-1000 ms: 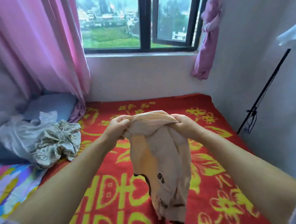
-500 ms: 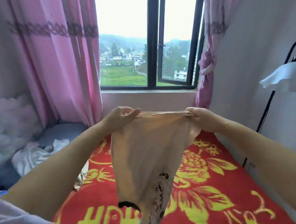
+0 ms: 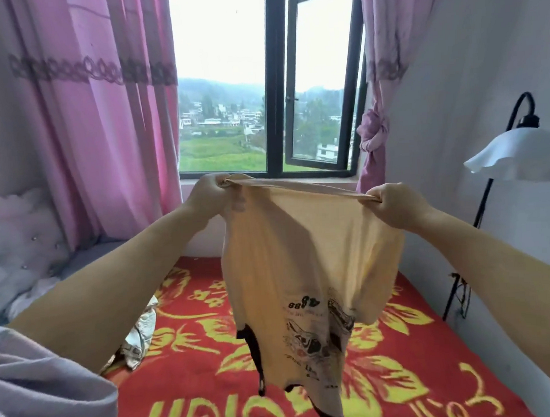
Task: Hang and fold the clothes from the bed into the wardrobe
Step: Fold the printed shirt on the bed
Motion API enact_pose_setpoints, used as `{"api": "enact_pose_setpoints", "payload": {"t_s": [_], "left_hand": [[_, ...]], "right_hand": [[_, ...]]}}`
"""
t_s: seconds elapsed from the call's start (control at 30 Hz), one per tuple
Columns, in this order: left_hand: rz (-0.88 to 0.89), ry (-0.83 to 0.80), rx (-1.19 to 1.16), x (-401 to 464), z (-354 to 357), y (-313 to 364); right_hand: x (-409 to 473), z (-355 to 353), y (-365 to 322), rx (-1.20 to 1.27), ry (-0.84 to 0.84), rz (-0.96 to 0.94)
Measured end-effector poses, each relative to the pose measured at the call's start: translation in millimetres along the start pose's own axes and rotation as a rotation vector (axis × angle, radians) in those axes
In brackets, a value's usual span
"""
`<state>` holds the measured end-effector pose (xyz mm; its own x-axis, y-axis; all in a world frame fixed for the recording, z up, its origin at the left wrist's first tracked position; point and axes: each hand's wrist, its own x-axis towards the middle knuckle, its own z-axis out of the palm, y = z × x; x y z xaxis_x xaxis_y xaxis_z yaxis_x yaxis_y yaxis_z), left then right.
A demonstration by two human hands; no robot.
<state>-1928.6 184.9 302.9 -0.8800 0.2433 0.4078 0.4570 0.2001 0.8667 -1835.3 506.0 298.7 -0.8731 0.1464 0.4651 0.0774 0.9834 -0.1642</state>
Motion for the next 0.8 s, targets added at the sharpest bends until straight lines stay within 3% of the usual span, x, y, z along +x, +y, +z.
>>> {"api": "enact_pose_setpoints", "payload": {"t_s": [0.1,0.17,0.23,0.33,0.4,0.47,0.53,0.6,0.7,0.8], "left_hand": [[0.088,-0.034,-0.009,1.9,15.8,22.6],[0.136,-0.122,-0.010,2.8,33.0,37.7],[0.165,-0.249,0.008,-1.4,55.0,50.1],[0.195,-0.220,-0.074,-5.5,80.7,52.4],[0.106,-0.148,-0.197,-7.5,81.0,40.8],[0.023,-0.292,-0.231,-16.8,77.7,17.0],[-0.048,-0.484,-0.073,-36.4,80.5,-17.3],[-0.148,-0.536,0.052,-48.9,80.3,-62.2],[-0.229,-0.417,0.066,-52.1,71.2,-99.9],[-0.147,-0.016,-0.068,-29.3,54.8,-81.2]], "right_hand": [[2.0,-7.9,-8.0,0.058,-0.128,0.002],[-6.2,-19.5,-36.9,0.378,-0.363,-0.068],[-11.7,-24.7,-73.9,0.664,-0.451,-0.125],[-4.7,-19.3,-105.5,0.754,-0.249,-0.140],[1.4,-19.1,-107.8,0.722,-0.097,-0.052],[9.4,-26.2,-102.1,0.837,0.014,0.020],[19.4,-36.5,-91.7,0.925,0.133,0.096],[27.7,-47.2,-76.3,1.041,0.246,0.169],[26.8,-50.4,-47.5,1.107,0.371,0.303],[24.3,-28.5,-8.2,0.606,0.259,0.366]]}}
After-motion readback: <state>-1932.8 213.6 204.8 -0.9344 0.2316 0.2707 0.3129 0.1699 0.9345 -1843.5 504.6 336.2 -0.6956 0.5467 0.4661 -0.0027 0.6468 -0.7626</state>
